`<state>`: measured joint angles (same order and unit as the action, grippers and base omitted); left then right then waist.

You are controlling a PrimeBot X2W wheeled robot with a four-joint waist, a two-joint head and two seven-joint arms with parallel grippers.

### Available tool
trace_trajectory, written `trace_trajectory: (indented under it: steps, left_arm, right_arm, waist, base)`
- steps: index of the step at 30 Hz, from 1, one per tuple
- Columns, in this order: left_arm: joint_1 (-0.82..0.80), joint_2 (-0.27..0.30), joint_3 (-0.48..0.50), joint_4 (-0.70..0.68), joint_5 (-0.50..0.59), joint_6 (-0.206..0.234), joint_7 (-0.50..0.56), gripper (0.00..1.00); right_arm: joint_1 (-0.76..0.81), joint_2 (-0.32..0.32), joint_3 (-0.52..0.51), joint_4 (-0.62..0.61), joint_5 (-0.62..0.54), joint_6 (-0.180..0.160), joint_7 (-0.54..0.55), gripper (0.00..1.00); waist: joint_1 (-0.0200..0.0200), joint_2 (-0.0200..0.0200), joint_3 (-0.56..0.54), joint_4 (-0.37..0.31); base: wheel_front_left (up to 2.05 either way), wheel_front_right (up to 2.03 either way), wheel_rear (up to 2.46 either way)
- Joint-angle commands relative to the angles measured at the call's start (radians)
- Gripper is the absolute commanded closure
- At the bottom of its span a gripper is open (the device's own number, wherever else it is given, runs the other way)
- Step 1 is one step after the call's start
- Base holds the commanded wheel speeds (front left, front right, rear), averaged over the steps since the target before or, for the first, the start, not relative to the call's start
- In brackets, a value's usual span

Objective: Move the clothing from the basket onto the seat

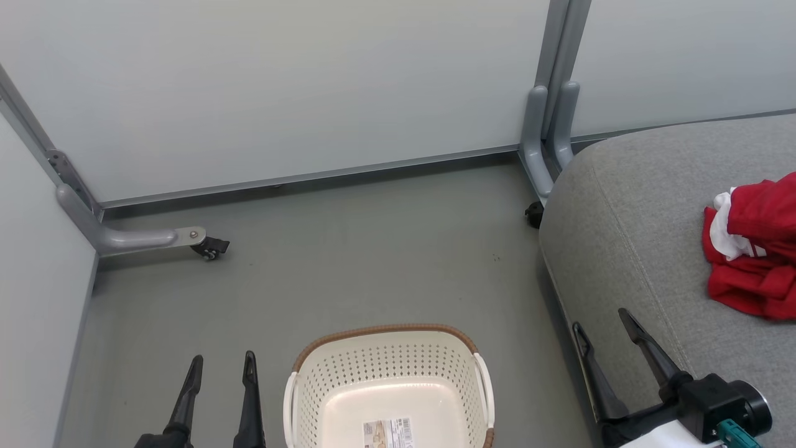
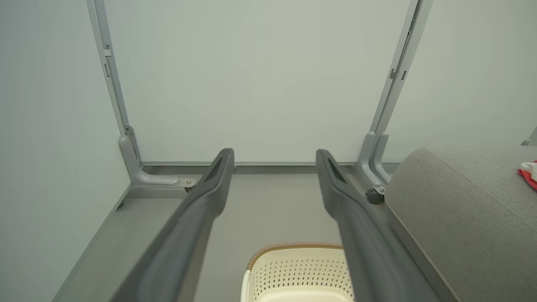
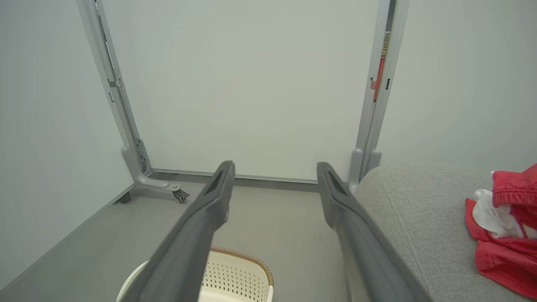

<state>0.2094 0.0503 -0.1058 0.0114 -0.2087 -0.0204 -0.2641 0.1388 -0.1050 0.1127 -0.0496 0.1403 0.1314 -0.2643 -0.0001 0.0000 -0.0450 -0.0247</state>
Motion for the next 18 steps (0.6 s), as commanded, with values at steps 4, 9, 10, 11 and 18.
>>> trace_trajectory:
  steps: [4,9,10,11,18]
  left_arm:
    - [0.010,0.000,-0.006,-0.002,0.004,0.014,0.000,0.00]
    - [0.000,0.000,-0.012,0.004,0.012,0.027,0.000,1.00]
    - [0.001,0.000,-0.014,0.012,0.011,0.025,0.000,1.00]
    - [0.001,0.000,-0.016,0.022,0.012,0.025,0.000,1.00]
    - [-0.018,0.007,-0.009,0.038,-0.110,0.018,0.021,1.00]
  right_arm:
    - [0.015,0.003,-0.005,0.006,-0.005,-0.001,0.000,0.00]
    - [0.000,0.002,-0.007,0.006,0.000,0.000,0.000,1.00]
    - [0.001,0.003,-0.005,0.014,0.002,0.000,0.000,1.00]
    - [0.001,0.004,-0.004,0.022,0.001,0.000,0.000,1.00]
    - [-0.012,0.002,-0.010,0.047,0.127,0.000,0.021,1.00]
  waist:
    - [0.0001,0.0000,-0.003,-0.003]
    - [0.0001,0.0000,-0.004,-0.003]
    - [0.0001,0.0000,-0.004,-0.003]
    - [0.0001,0.0000,-0.004,-0.003]
    - [0.0001,0.0000,-0.001,-0.002]
  base:
    - [0.00,0.00,0.00]
    - [0.00,0.00,0.00]
    - [0.00,0.00,0.00]
    - [0.00,0.00,0.00]
    - [0.00,0.00,0.00]
